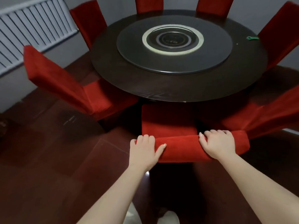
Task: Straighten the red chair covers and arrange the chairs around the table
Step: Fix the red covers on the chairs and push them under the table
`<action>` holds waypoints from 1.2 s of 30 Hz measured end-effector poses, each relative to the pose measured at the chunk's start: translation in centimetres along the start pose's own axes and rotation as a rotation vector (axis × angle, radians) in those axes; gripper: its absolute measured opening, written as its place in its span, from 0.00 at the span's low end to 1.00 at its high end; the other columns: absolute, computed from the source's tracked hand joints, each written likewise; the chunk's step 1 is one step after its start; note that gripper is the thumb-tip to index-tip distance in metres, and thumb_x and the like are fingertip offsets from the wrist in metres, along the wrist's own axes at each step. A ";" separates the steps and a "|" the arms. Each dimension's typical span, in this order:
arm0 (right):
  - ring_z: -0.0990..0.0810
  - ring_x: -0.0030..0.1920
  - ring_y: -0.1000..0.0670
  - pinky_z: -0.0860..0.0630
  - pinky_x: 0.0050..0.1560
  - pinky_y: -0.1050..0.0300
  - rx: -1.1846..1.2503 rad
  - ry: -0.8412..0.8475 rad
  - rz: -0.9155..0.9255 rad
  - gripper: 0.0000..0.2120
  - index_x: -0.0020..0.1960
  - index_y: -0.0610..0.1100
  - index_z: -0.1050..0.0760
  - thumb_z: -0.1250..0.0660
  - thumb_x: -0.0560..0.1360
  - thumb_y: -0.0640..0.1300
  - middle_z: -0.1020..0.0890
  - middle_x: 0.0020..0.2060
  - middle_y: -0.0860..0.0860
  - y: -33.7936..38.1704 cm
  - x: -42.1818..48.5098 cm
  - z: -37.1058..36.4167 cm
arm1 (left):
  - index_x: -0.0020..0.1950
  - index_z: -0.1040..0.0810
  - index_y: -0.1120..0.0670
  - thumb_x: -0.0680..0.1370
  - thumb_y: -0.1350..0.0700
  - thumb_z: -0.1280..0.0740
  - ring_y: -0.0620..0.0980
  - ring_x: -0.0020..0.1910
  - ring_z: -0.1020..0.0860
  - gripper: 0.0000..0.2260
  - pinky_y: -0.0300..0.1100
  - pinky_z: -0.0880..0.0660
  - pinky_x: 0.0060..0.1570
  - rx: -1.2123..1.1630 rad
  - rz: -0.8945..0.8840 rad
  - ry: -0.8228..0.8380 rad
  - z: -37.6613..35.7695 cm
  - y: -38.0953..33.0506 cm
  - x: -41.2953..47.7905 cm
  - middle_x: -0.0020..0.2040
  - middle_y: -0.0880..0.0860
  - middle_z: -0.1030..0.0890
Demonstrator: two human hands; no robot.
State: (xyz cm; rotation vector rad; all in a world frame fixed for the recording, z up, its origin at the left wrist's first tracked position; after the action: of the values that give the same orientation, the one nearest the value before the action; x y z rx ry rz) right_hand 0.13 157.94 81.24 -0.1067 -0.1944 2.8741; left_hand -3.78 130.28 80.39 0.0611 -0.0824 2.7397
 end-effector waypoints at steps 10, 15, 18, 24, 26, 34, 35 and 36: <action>0.21 0.39 0.44 0.34 0.42 0.50 0.055 -0.153 -0.019 0.30 0.37 0.45 0.19 0.54 0.77 0.59 0.20 0.35 0.50 1.7 2.7 -0.4 | 0.34 0.28 0.54 0.76 0.47 0.44 0.60 0.32 0.25 0.16 0.50 0.31 0.32 -0.027 -0.121 -0.112 0.1 2.6 5.4 0.31 0.54 0.25; 0.20 0.42 0.42 0.32 0.44 0.48 0.146 -0.130 -0.006 0.30 0.41 0.45 0.18 0.53 0.77 0.60 0.18 0.38 0.48 8.3 2.8 1.0 | 0.35 0.27 0.56 0.77 0.47 0.46 0.62 0.33 0.24 0.17 0.51 0.29 0.32 0.052 -0.165 -0.134 0.7 9.2 7.2 0.32 0.57 0.24; 0.21 0.39 0.43 0.33 0.41 0.49 0.215 -0.135 -0.012 0.27 0.39 0.46 0.19 0.50 0.77 0.60 0.19 0.36 0.49 12.4 3.0 1.5 | 0.35 0.29 0.55 0.77 0.48 0.47 0.62 0.32 0.25 0.17 0.53 0.28 0.33 0.058 -0.124 -0.144 0.6 13.3 8.1 0.31 0.56 0.25; 0.22 0.40 0.45 0.34 0.42 0.49 0.234 -0.151 0.050 0.29 0.41 0.47 0.19 0.55 0.76 0.60 0.19 0.38 0.50 12.4 4.4 1.5 | 0.31 0.30 0.55 0.78 0.47 0.46 0.61 0.32 0.25 0.18 0.51 0.30 0.35 -0.014 0.059 -0.217 0.3 12.7 7.9 0.30 0.56 0.24; 0.21 0.40 0.46 0.33 0.42 0.49 0.219 -0.153 0.067 0.28 0.40 0.48 0.19 0.55 0.76 0.60 0.20 0.37 0.51 10.9 5.2 1.6 | 0.31 0.30 0.53 0.78 0.46 0.45 0.61 0.33 0.24 0.19 0.50 0.31 0.35 -0.031 0.058 -0.193 0.6 11.4 8.3 0.30 0.55 0.23; 0.25 0.33 0.49 0.35 0.38 0.52 0.209 -0.215 0.037 0.25 0.35 0.48 0.22 0.51 0.77 0.58 0.24 0.31 0.53 9.9 5.2 1.2 | 0.31 0.29 0.54 0.76 0.44 0.47 0.60 0.33 0.25 0.19 0.48 0.36 0.34 -0.036 0.056 -0.143 -0.4 10.8 9.1 0.30 0.53 0.23; 0.24 0.34 0.48 0.34 0.39 0.52 0.211 -0.199 0.035 0.26 0.36 0.48 0.22 0.53 0.77 0.58 0.24 0.32 0.53 10.2 5.0 1.2 | 0.31 0.29 0.54 0.76 0.44 0.47 0.60 0.33 0.25 0.19 0.48 0.35 0.34 -0.042 0.055 -0.144 -0.4 11.0 9.0 0.31 0.53 0.22; 0.24 0.35 0.48 0.33 0.40 0.51 0.210 -0.187 0.024 0.27 0.37 0.47 0.21 0.54 0.77 0.58 0.23 0.32 0.52 10.5 4.8 1.3 | 0.31 0.30 0.54 0.76 0.44 0.47 0.60 0.34 0.25 0.19 0.49 0.33 0.34 -0.051 0.059 -0.142 -0.3 11.3 8.9 0.31 0.53 0.22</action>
State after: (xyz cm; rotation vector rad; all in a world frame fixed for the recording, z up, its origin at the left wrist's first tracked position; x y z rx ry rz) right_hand -7.24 148.92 80.76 0.2005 0.0754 2.9064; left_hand -16.42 123.38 79.98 0.2426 -0.1958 2.7877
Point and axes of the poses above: each hand's wrist, its own x-axis towards the middle knuckle, its own z-axis out of the back of the hand, y = z × x, the point moved 3 cm from there along x, towards the middle knuckle
